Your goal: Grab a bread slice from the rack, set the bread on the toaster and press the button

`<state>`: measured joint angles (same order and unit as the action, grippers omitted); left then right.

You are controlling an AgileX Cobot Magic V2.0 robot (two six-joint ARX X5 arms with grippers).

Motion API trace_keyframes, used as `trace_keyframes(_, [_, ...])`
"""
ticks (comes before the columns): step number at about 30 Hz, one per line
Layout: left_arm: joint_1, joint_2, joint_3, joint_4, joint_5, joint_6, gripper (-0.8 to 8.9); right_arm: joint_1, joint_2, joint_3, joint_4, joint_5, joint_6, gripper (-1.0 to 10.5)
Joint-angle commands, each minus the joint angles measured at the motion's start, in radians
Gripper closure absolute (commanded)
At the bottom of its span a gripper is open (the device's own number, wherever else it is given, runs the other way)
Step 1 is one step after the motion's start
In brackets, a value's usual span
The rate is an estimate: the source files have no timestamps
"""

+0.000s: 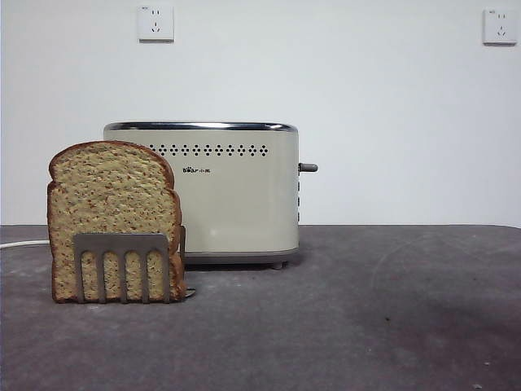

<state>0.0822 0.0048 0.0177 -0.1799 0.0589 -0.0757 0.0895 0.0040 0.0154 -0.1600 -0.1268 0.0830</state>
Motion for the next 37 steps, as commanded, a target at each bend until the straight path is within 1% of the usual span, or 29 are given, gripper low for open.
trace_keyframes(1, [0.002,-0.003,-0.015,0.004,0.002,-0.043,8.16,-0.002,-0.002,-0.01,-0.01,0.002,0.015,9.5])
trace_keyframes(3, [0.002,-0.003,-0.015,0.004,0.002,-0.084,8.16,-0.002,-0.002,-0.01,-0.009,-0.002,0.047,9.5])
trace_keyframes(5, [0.002,-0.003,-0.015,0.007,0.002,-0.11,8.16,-0.002,-0.002,-0.01,-0.009,-0.002,0.099,9.5])
trace_keyframes(7, [0.002,-0.003,-0.015,0.006,0.003,-0.121,8.16,-0.002,-0.002,-0.01,-0.008,-0.002,0.146,9.5])
trace_keyframes(9, [0.002,-0.003,-0.015,0.006,0.008,-0.132,8.17,-0.002,-0.002,-0.01,-0.001,-0.002,0.175,9.5])
trace_keyframes(12, [0.002,-0.003,-0.014,0.006,0.039,-0.135,8.19,-0.002,-0.002,-0.004,0.002,-0.004,0.213,9.6])
trace_keyframes(15, [0.002,-0.003,-0.007,0.003,0.089,-0.145,8.22,-0.002,-0.001,0.013,0.002,-0.005,0.267,9.6])
trace_keyframes(19, [0.002,-0.003,0.036,-0.047,0.127,-0.203,8.22,-0.002,0.018,0.058,0.002,-0.006,0.327,9.6])
trace_keyframes(23, [0.002,-0.003,0.113,-0.112,0.162,-0.212,8.22,-0.002,0.058,0.124,0.002,-0.013,0.332,9.6])
trace_keyframes(28, [0.002,-0.002,0.219,-0.16,0.184,-0.217,8.21,-0.002,0.148,0.226,-0.002,-0.058,0.322,9.6])
trace_keyframes(30, [0.002,0.003,0.267,-0.189,0.206,-0.22,8.22,-0.002,0.193,0.275,-0.006,-0.074,0.304,9.6])
trace_keyframes(34, [0.002,0.03,0.385,-0.302,0.244,-0.207,8.22,-0.002,0.298,0.384,-0.013,-0.116,0.25,9.6])
trace_keyframes(37, [0.002,0.068,0.473,-0.364,0.269,-0.17,8.22,-0.002,0.38,0.472,-0.055,-0.164,0.215,9.6])
